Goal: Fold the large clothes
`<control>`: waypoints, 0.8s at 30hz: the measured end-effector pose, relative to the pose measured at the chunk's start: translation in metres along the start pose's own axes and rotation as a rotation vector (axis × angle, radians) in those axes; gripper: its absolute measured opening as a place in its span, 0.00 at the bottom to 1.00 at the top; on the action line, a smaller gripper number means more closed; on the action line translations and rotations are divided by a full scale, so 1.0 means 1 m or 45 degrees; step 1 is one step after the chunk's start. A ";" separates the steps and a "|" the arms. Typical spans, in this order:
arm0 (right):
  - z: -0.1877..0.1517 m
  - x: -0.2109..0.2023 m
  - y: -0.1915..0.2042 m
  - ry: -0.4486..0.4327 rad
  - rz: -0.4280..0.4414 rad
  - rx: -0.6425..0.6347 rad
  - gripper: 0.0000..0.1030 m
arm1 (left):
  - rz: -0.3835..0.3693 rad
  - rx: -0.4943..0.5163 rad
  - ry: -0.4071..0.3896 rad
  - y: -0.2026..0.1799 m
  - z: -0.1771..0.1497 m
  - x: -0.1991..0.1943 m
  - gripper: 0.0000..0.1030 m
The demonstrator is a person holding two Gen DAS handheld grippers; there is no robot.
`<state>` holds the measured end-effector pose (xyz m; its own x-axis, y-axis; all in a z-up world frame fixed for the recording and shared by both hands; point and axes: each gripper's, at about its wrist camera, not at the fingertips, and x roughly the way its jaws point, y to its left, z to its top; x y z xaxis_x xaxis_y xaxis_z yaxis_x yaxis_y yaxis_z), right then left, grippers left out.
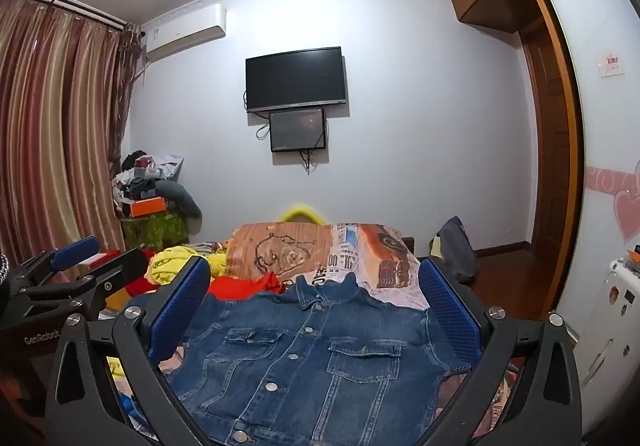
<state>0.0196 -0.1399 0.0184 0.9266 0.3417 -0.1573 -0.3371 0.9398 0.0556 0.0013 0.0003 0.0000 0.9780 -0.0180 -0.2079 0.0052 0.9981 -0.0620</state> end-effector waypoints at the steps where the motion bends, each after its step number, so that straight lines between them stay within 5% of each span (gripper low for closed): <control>1: 0.000 0.000 0.000 -0.001 0.002 0.000 1.00 | -0.005 -0.001 0.008 0.000 0.000 0.001 0.96; 24: -0.001 0.002 0.006 0.002 0.004 -0.031 1.00 | 0.073 -0.026 -0.033 0.013 -0.007 0.002 1.00</control>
<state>0.0193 -0.1339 0.0170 0.9253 0.3446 -0.1584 -0.3440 0.9384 0.0320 0.0019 0.0127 -0.0079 0.9816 0.0412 -0.1866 -0.0552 0.9960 -0.0707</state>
